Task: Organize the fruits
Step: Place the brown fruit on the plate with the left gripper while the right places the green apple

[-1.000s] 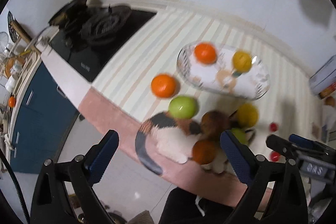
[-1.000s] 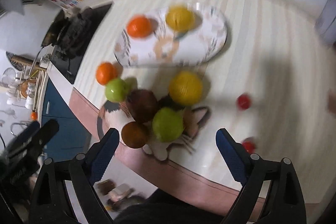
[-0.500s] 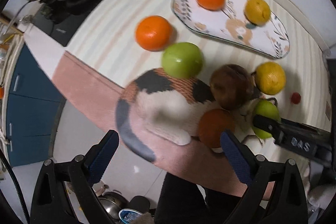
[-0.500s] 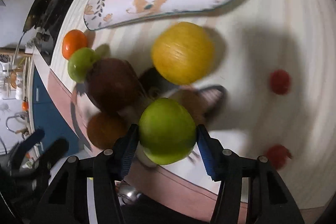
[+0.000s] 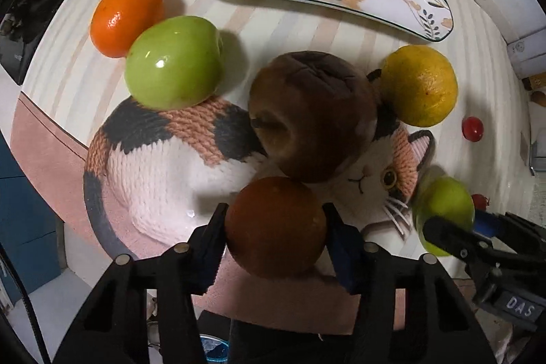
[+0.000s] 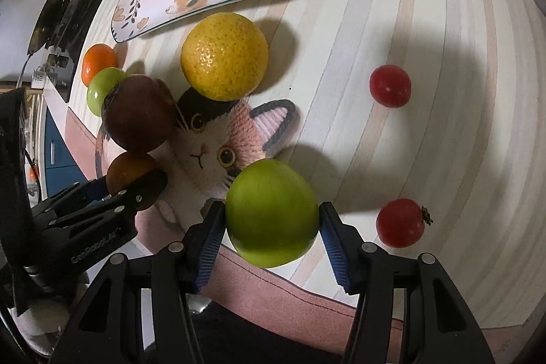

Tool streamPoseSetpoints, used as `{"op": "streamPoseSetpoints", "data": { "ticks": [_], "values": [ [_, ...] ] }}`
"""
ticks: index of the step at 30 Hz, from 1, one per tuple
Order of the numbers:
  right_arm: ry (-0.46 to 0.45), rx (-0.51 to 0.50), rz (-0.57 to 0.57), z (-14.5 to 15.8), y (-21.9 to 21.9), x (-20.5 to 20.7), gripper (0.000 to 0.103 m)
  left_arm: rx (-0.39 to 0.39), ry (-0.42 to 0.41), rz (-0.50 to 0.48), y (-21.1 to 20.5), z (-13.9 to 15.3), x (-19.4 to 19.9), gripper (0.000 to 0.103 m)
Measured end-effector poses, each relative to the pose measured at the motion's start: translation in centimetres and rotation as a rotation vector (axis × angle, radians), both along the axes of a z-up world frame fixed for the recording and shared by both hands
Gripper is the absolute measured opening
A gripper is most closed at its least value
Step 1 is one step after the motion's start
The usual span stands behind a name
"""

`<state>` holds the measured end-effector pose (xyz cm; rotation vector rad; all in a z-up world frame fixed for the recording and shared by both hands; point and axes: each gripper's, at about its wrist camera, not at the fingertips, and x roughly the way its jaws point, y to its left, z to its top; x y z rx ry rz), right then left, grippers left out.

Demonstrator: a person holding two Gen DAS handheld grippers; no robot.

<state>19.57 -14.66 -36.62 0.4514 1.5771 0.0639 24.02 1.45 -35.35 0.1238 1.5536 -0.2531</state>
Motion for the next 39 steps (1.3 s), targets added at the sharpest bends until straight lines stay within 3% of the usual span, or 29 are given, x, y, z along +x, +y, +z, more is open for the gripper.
{"op": "streamPoseSetpoints", "data": {
  "ticks": [10,17,21,25,28,33,36,39],
  "values": [
    [0.008,0.006,0.040,-0.5,0.5,0.0,0.058,0.010,-0.041,-0.005,-0.9,1.2,-0.4,0.050],
    [-0.088,0.047,-0.020,3.7,-1.2,1.8,0.058,-0.076,-0.119,0.004,-0.6,7.6,0.6,0.050],
    [-0.169,0.096,-0.036,7.8,-2.1,6.3,0.058,-0.116,-0.192,0.011,-0.4,11.1,3.5,0.050],
    [-0.243,0.070,-0.003,11.0,-1.9,14.3,0.058,-0.140,-0.234,0.045,-0.7,12.2,8.0,0.050],
    [-0.232,0.044,0.022,11.2,-1.2,20.5,0.058,-0.130,-0.251,0.073,-1.0,11.9,11.3,0.050],
    [-0.132,-0.037,0.098,8.5,1.3,29.0,0.058,-0.120,-0.174,0.125,-0.8,8.5,15.8,0.050],
    [-0.045,-0.089,0.120,5.6,2.7,31.9,0.058,-0.103,-0.124,0.135,-0.6,6.2,16.9,0.050],
    [0.008,-0.080,0.097,3.5,2.7,32.5,0.058,-0.100,-0.082,0.159,0.1,4.4,17.8,0.050]
  ]
}}
